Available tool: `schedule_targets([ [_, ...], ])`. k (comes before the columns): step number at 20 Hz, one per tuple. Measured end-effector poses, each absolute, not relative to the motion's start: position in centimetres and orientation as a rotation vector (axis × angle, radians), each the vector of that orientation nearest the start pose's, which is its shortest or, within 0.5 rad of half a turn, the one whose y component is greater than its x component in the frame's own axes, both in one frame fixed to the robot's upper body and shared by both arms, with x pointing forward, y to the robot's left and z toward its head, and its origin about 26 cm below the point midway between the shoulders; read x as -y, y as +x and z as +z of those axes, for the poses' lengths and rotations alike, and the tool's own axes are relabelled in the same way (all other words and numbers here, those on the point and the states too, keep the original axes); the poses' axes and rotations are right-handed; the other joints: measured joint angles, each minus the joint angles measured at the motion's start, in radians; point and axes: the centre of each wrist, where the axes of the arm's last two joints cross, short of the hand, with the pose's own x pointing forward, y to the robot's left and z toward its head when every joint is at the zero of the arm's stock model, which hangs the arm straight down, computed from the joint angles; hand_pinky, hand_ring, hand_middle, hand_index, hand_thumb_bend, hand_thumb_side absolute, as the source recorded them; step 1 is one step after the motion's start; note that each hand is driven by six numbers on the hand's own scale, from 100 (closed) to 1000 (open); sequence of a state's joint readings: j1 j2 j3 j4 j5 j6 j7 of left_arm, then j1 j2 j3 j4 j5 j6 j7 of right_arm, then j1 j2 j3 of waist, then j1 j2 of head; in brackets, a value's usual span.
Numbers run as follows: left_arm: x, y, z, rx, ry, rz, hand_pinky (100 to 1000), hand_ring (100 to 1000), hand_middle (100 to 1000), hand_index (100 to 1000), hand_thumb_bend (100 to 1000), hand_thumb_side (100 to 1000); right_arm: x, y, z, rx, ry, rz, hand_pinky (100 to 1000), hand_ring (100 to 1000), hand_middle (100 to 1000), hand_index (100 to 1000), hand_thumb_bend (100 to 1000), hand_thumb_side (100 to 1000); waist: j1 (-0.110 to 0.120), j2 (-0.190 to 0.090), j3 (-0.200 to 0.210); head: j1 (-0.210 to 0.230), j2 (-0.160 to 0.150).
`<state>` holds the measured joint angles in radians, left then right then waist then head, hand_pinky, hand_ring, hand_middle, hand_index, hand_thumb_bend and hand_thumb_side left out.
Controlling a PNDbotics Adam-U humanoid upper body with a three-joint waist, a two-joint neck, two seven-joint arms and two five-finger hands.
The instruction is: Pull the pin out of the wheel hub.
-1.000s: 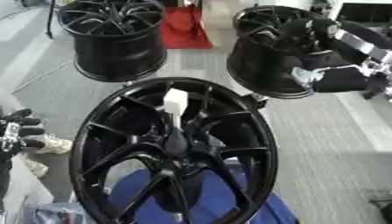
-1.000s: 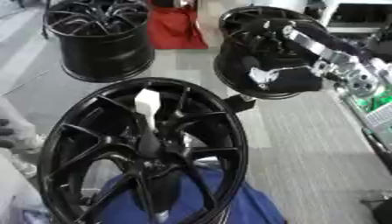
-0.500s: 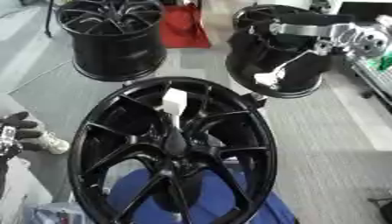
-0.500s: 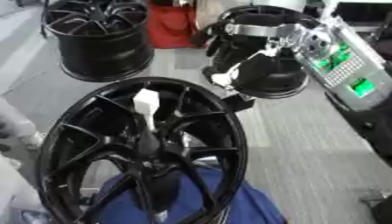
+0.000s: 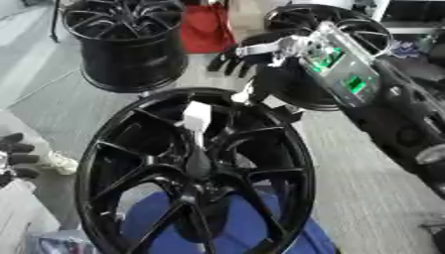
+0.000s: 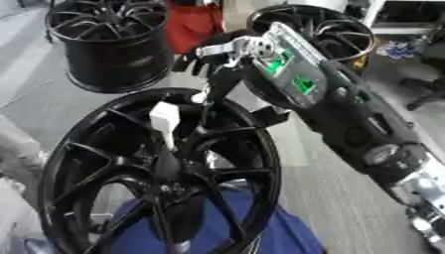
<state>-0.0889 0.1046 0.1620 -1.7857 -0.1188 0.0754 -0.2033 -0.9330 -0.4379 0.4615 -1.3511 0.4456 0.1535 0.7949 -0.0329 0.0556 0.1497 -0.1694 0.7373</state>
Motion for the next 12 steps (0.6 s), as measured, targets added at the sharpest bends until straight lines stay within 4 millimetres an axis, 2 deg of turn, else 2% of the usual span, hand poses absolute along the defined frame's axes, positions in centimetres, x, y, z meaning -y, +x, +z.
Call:
schedule_targets([
  [7,-29.3,29.1,7.7,1.764,0.15,-0.246,560,650,638,809,100,747,13.4,42.7,22.4,1.276,-0.237,1.855,834,919,937,959,199,401,-0.001,0.0,0.005,-0.014,-0.001],
  [12,-29.3,29.1,7.7,1.763,0.149,-0.248,560,650,638,809,100,748,12.6,42.4,22.4,1.245,-0.21,1.91,826,912,934,958,203,420,-0.005,-0.001,0.005,-0.018,-0.001],
])
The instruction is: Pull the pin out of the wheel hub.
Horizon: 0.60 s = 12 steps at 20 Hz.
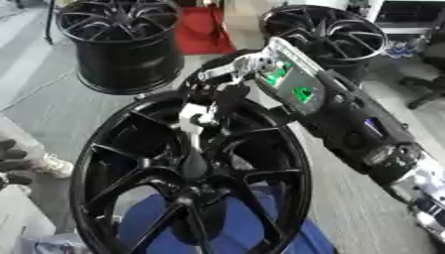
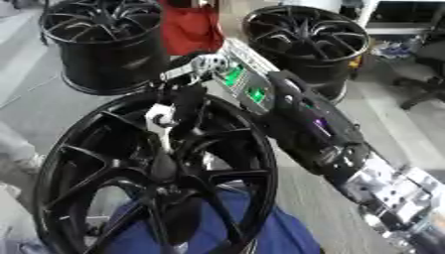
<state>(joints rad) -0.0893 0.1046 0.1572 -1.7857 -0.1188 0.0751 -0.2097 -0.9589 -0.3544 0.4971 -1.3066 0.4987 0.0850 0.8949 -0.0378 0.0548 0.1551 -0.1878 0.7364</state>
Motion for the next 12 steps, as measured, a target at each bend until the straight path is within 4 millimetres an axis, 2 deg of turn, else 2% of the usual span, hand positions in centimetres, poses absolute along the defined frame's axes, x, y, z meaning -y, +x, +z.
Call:
schedule_targets([
  [6,-29.3,29.1,7.7,1.762,0.146,-0.251,560,650,638,809,100,748,11.3,42.3,21.5,1.224,-0.193,1.945,810,889,921,951,201,422,0.001,0.0,0.001,-0.002,0.0],
  [12,-29.2,29.1,7.7,1.762,0.141,-0.256,561,650,638,809,100,751,10.9,42.8,19.6,1.17,-0.191,1.953,766,833,882,930,174,390,0.002,0.0,0.006,-0.009,-0.003],
])
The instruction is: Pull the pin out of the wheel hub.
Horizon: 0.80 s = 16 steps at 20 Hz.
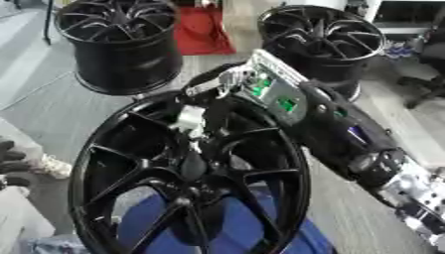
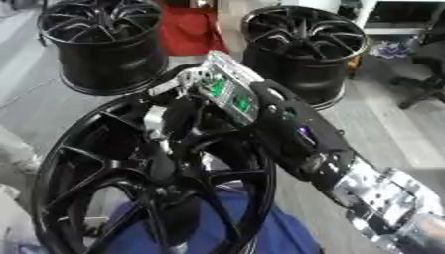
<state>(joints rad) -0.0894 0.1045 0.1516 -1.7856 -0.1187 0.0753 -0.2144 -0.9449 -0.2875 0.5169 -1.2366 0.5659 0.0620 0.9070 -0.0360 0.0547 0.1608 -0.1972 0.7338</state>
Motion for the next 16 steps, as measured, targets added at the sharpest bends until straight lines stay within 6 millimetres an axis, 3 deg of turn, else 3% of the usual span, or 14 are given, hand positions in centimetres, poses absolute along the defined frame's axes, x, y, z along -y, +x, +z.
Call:
schedule_targets([
  [5,-29.1,29.1,7.7,1.762,0.14,-0.256,562,650,638,809,100,752,11.0,43.2,18.9,1.154,-0.201,1.952,643,736,805,874,104,318,-0.002,-0.001,0.002,0.0,-0.006],
  [12,-29.1,29.1,7.7,1.762,0.14,-0.256,562,650,638,809,100,753,11.1,43.5,18.6,1.172,-0.219,1.931,333,472,588,691,100,100,-0.003,0.001,0.002,-0.001,-0.006],
  [16,-29.1,29.1,7.7,1.762,0.14,-0.256,562,650,638,809,100,754,11.2,43.4,19.6,1.227,-0.247,1.89,250,419,520,637,100,100,-0.003,0.001,0.0,-0.001,-0.006],
])
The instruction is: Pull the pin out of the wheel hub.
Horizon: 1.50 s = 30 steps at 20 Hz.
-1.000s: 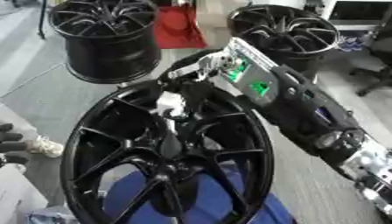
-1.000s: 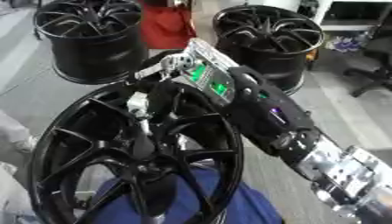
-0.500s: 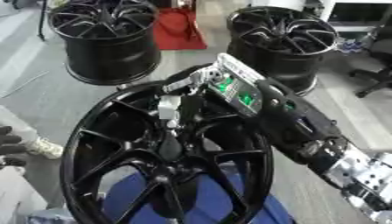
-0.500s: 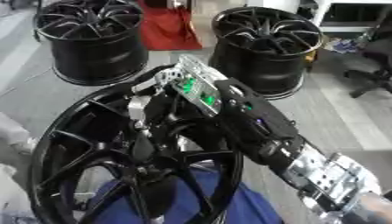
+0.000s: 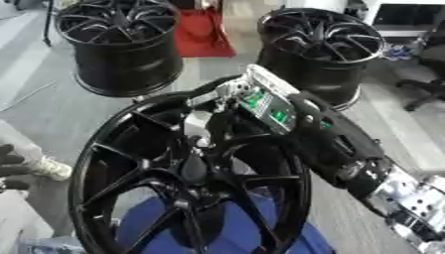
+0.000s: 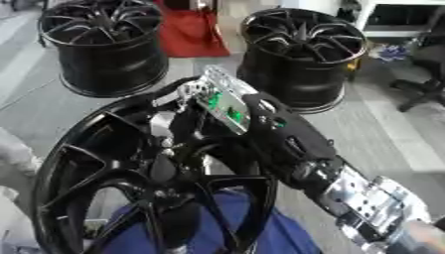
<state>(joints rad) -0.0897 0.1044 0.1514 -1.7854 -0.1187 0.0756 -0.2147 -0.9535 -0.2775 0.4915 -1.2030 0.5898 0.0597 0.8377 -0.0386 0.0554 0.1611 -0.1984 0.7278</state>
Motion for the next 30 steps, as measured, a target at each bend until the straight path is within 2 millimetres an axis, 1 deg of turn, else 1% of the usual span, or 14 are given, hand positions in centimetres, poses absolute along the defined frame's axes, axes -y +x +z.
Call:
schedule_targets([
  [8,-29.2,29.1,7.6,1.758,0.141,-0.256,563,650,639,809,100,754,13.7,42.4,26.9,1.402,-0.362,1.798,224,407,512,631,100,100,-0.016,-0.01,-0.017,0.003,0.0],
  [11,-29.4,29.1,7.6,1.753,0.15,-0.253,563,649,638,809,100,755,16.7,41.1,29.5,1.461,-0.42,1.748,218,405,512,633,100,100,-0.026,-0.016,-0.037,0.016,0.001],
  [14,-29.8,28.9,7.5,1.742,0.17,-0.247,563,649,638,809,100,756,21.7,39.3,30.3,1.486,-0.5,1.637,214,404,510,631,100,100,-0.034,-0.02,-0.059,0.028,0.001],
  [15,-30.0,28.9,7.5,1.739,0.175,-0.247,563,649,638,809,100,754,23.7,38.6,30.1,1.484,-0.533,1.585,220,409,521,635,199,100,-0.036,-0.02,-0.064,0.03,0.001],
  [16,-30.0,28.9,7.5,1.738,0.179,-0.247,563,649,638,809,100,757,25.6,37.9,29.8,1.475,-0.571,1.532,218,408,512,634,100,100,-0.038,-0.02,-0.069,0.031,0.001],
  [20,-30.2,28.8,7.5,1.737,0.193,-0.233,563,649,638,809,100,758,32.8,34.4,26.2,1.408,-0.728,1.292,215,406,512,633,100,100,-0.038,-0.019,-0.084,0.048,0.0],
  [22,-30.3,28.8,7.5,1.736,0.197,-0.228,563,649,638,809,100,758,34.3,33.1,25.5,1.408,-0.794,1.216,215,406,512,633,100,100,-0.036,-0.018,-0.085,0.053,0.0],
  [23,-30.4,28.8,7.5,1.736,0.2,-0.226,563,649,638,809,100,758,34.8,32.7,25.2,1.407,-0.821,1.178,248,430,546,685,100,100,-0.036,-0.017,-0.087,0.057,0.0],
  [24,-30.4,28.8,7.5,1.736,0.204,-0.221,564,649,638,809,100,758,36.0,32.0,23.8,1.371,-0.849,1.121,381,523,652,793,100,121,-0.038,-0.015,-0.091,0.062,-0.001],
  [25,-30.5,28.8,7.5,1.736,0.21,-0.215,564,649,638,809,100,758,37.4,30.9,21.0,1.303,-0.876,1.04,547,625,726,851,100,168,-0.037,-0.012,-0.099,0.066,-0.002],
  [26,-30.6,28.8,7.5,1.736,0.211,-0.212,564,649,639,809,100,758,38.6,29.7,18.3,1.239,-0.904,0.959,779,805,825,913,142,289,-0.031,-0.01,-0.105,0.068,-0.004],
  [27,-30.6,28.8,7.5,1.737,0.212,-0.211,564,649,638,809,100,758,39.5,28.5,16.0,1.183,-0.938,0.872,795,819,835,919,151,303,-0.023,-0.01,-0.106,0.07,-0.005],
  [28,-30.6,28.8,7.5,1.737,0.214,-0.209,563,649,638,809,100,757,40.2,27.5,14.0,1.131,-0.971,0.79,868,887,889,946,201,399,-0.017,-0.01,-0.106,0.071,-0.005],
  [30,-30.6,28.8,7.5,1.737,0.217,-0.205,564,649,638,809,100,756,41.4,25.9,10.4,1.026,-1.025,0.62,885,915,921,951,234,457,-0.012,-0.011,-0.108,0.073,-0.007],
])
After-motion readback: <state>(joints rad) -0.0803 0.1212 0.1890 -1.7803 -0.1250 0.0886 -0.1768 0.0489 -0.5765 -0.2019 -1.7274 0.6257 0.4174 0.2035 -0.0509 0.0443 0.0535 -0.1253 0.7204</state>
